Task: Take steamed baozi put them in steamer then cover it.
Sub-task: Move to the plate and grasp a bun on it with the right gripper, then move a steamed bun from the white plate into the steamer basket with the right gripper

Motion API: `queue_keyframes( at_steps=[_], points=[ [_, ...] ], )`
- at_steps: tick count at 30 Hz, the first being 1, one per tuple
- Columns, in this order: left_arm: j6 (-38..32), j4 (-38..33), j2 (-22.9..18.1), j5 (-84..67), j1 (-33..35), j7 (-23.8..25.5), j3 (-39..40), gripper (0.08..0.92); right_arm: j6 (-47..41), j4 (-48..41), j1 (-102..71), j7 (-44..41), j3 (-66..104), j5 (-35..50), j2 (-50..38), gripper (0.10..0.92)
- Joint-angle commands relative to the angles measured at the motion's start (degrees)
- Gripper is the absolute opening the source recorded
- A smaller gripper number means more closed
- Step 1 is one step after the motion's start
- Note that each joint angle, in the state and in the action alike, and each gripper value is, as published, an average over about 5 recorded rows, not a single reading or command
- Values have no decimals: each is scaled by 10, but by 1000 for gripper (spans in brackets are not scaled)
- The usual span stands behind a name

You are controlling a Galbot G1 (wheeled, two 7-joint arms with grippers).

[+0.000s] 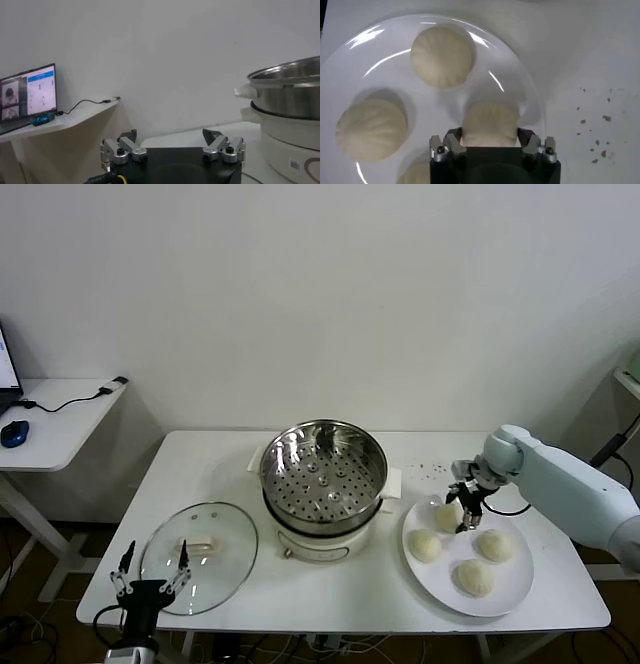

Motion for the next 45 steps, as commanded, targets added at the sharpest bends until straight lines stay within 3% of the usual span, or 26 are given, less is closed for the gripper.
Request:
queue_keyframes(
  at_steps=[1,11,17,23,32,37,45],
  points=[
    [0,0,0,0,0,0,0,823,0,-4,1,0,-1,-3,5,705],
    [3,-2,2,0,0,1,2,823,118,31,214,-36,-142,66,10,711],
    [3,-5,2,0,2,1,1,823,218,0,387,-52,-258,101,89,712],
    [3,-4,1,0,6,0,2,823,317,-15,443,-51,-276,76,183,712],
    [5,-10,4,0,10,0,3,823,397,35,379,-9,-232,-69,284,712],
    [4,-15,1,-4,19,-1,3,823,468,-42,235,37,-138,-285,371,712],
    [5,-12,3,-10,22,-1,0,823,481,-84,185,48,-120,-341,390,712]
  ],
)
